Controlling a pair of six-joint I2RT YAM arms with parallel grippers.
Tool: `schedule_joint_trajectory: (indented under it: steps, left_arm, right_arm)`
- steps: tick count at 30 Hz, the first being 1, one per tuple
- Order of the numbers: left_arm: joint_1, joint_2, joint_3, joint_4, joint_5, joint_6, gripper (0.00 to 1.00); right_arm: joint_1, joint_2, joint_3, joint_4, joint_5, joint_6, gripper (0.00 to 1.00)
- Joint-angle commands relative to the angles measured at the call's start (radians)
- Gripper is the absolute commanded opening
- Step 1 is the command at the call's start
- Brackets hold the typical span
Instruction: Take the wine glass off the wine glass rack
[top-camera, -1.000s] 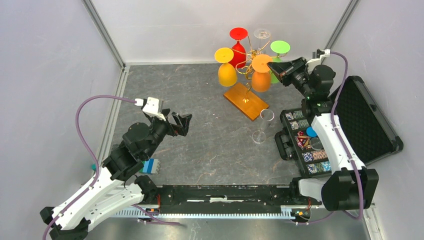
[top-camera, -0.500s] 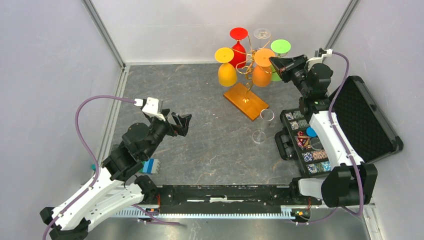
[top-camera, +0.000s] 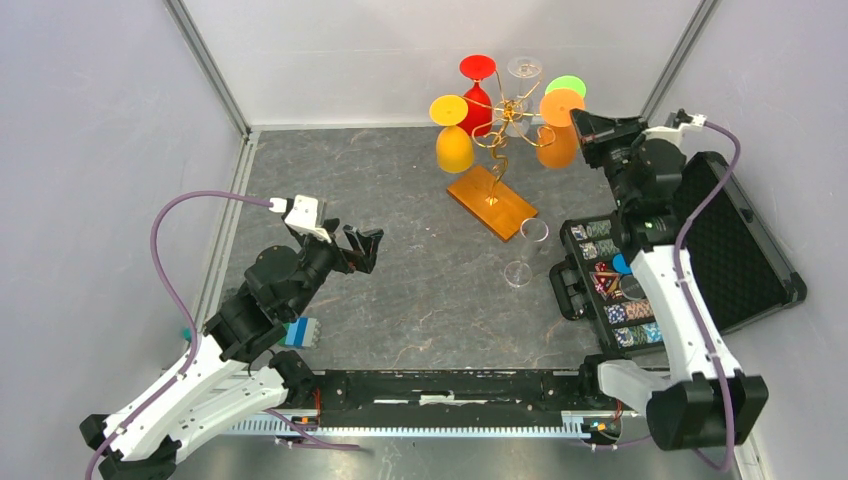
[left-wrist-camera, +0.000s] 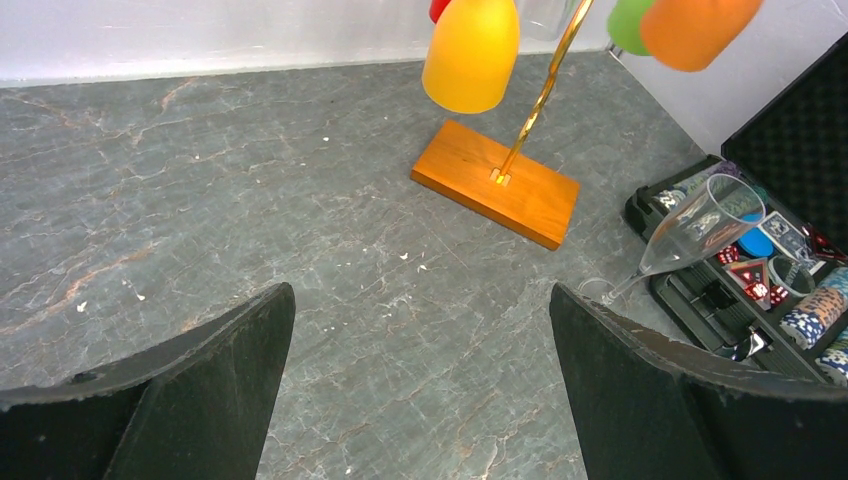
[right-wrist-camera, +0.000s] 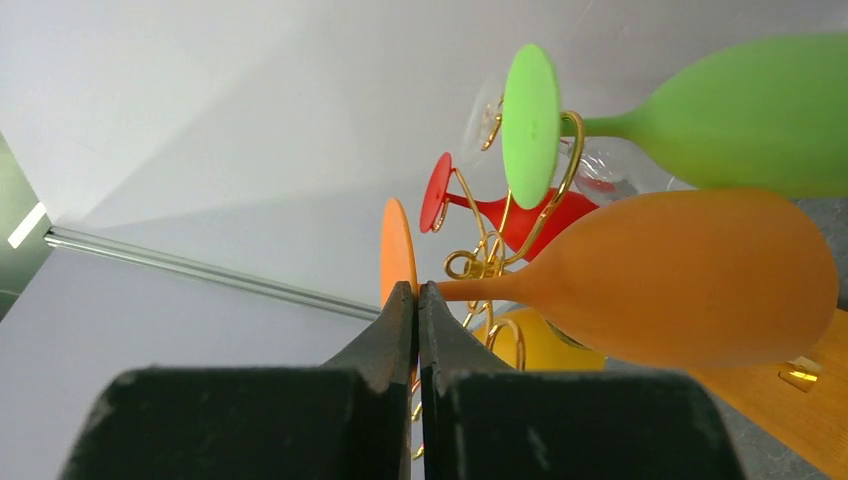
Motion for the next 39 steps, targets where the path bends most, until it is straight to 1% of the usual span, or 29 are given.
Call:
schedule_joint_trajectory:
  steps: [1, 8, 13, 16, 19, 21, 22, 25, 30, 33, 36, 38, 39]
  left_arm:
    - [-0.004, -0.006, 0.019, 0.007, 0.006, 0.007, 1.0]
    - [-0.004, 0.0, 0.022, 0.017, 0.042, -0.013, 1.0]
    - [-0.004, 0.029, 0.057, 0.025, 0.108, -0.072, 1.0]
    - [-0.004, 0.08, 0.095, 0.029, 0.203, -0.142, 1.0]
    - [-0.004, 0.154, 0.139, 0.042, 0.313, -0.209, 1.0]
    - [-0.003, 0.197, 0.155, 0.077, 0.391, -0.255, 1.0]
    - [-0.004, 0.216, 0.159, 0.1, 0.446, -0.28, 1.0]
    - [-0.004, 0.258, 0.163, 0.183, 0.531, -0.346, 1.0]
    - [-0.002, 0.334, 0.241, 0.222, 0.585, -0.403, 1.0]
    - [0.004, 0.369, 0.295, 0.22, 0.593, -0.436, 1.0]
    - [0.053, 0.402, 0.33, 0.238, 0.622, -0.502, 1.0]
    - [0.114, 0.432, 0.327, 0.31, 0.699, -0.609, 1.0]
    - [0.149, 0.449, 0.317, 0.376, 0.751, -0.658, 1.0]
  right_arm:
    - [0.001, -0.11, -0.026, -0.028, 0.089, -0.021, 0.0]
    - [0.001, -0.228, -0.08, -0.077, 0.042, -0.025, 0.0]
    - [0.001, -0.34, -0.093, -0.172, 0.041, -0.074, 0.0]
    - [0.0, -0.435, -0.108, -0.212, 0.042, -0.101, 0.0]
    - [0.0, -0.503, -0.104, -0.24, -0.013, -0.11, 0.0]
    - [0.001, -0.536, -0.102, -0.237, -0.08, -0.087, 0.0]
    - [0.0, -0.551, -0.108, -0.218, -0.114, -0.065, 0.0]
    - [0.001, -0.589, -0.153, -0.097, -0.232, 0.059, 0.0]
    - [0.0, -0.565, -0.241, 0.16, -0.386, 0.286, 0.0]
    - [0.0, -0.55, -0.271, 0.281, -0.414, 0.378, 0.0]
    - [-0.001, -0.533, -0.275, 0.356, -0.434, 0.454, 0.0]
    - [0.001, -0.513, -0.302, 0.467, -0.457, 0.547, 0.0]
    - [0.002, -0.501, -0.316, 0.519, -0.465, 0.599, 0.0]
